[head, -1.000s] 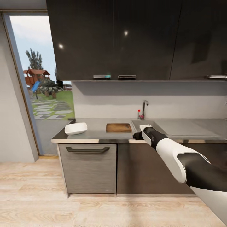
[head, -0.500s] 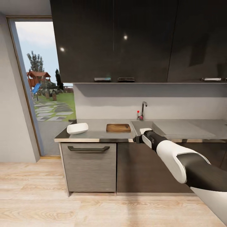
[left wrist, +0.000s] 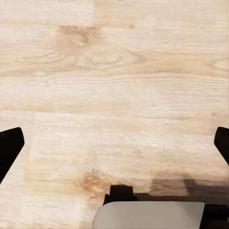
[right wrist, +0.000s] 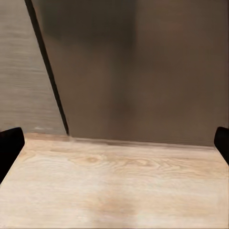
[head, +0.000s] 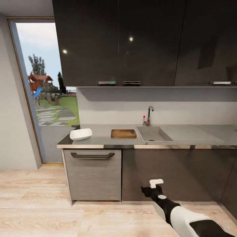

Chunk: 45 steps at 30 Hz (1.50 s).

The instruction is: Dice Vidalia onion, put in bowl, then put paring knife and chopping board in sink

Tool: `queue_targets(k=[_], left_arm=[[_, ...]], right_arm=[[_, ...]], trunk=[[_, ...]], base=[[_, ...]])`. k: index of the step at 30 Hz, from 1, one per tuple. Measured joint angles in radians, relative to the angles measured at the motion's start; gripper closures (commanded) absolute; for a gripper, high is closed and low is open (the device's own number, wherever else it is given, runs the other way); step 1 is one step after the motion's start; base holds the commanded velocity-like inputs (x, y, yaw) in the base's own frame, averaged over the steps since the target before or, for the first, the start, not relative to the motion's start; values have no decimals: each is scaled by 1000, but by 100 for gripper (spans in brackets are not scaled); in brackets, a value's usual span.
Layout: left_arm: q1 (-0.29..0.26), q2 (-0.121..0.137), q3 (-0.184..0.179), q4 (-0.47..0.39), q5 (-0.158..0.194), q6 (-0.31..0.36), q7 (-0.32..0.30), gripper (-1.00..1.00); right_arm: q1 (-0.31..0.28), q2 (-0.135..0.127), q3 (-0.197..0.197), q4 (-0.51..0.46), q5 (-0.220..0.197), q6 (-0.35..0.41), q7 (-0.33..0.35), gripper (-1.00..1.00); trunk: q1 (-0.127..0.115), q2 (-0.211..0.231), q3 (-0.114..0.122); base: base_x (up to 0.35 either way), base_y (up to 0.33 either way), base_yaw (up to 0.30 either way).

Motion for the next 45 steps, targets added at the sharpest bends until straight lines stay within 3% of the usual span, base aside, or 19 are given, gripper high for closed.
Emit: queue_targets(k=[6,8,10,14,16,17,18,32,45], left_arm=[[0,-15,2,-10,-1,-1,-5,-100],[0,-26,3,-36,-2,1,-2,-100],[0,-33,5,-120,-1,5,2,-100],[0,-37,8,-217,3,7,13,-100],[0,-38,8,-238,4,7,27,-100],[0,-36,9,-245,8,1,78,-100],[0,-36,9,-241,8,0,81,-100],[0,-34,7,-211,7,-3,88,-100],[0,-37,4,-205,4,-1,88,-100]], right_arm=[[200,-1,-1,2,-1,-180,0,-100],[262,0,-1,2,-1,-227,0,-100],[351,2,-1,3,-2,-306,0,-100],[406,5,0,2,-2,-387,-1,-100],[414,6,0,1,-2,-400,-1,-100],[425,7,-2,-2,-4,-419,-5,-100],[425,7,-2,-3,-4,-420,-6,-100],[427,7,-3,-4,-5,-423,-8,-100],[427,7,-2,-4,-5,-423,-9,-100]], trunk=[[0,0,0],[0,0,0],[0,0,0],[0,0,0],[0,0,0],[0,0,0],[0,0,0],[0,0,-1],[0,0,-19]], base=[[0,0,0],[0,0,0],[0,0,0],[0,0,0],[0,0,0],[0,0,0],[0,0,0],[0,0,0],[0,0,0]])
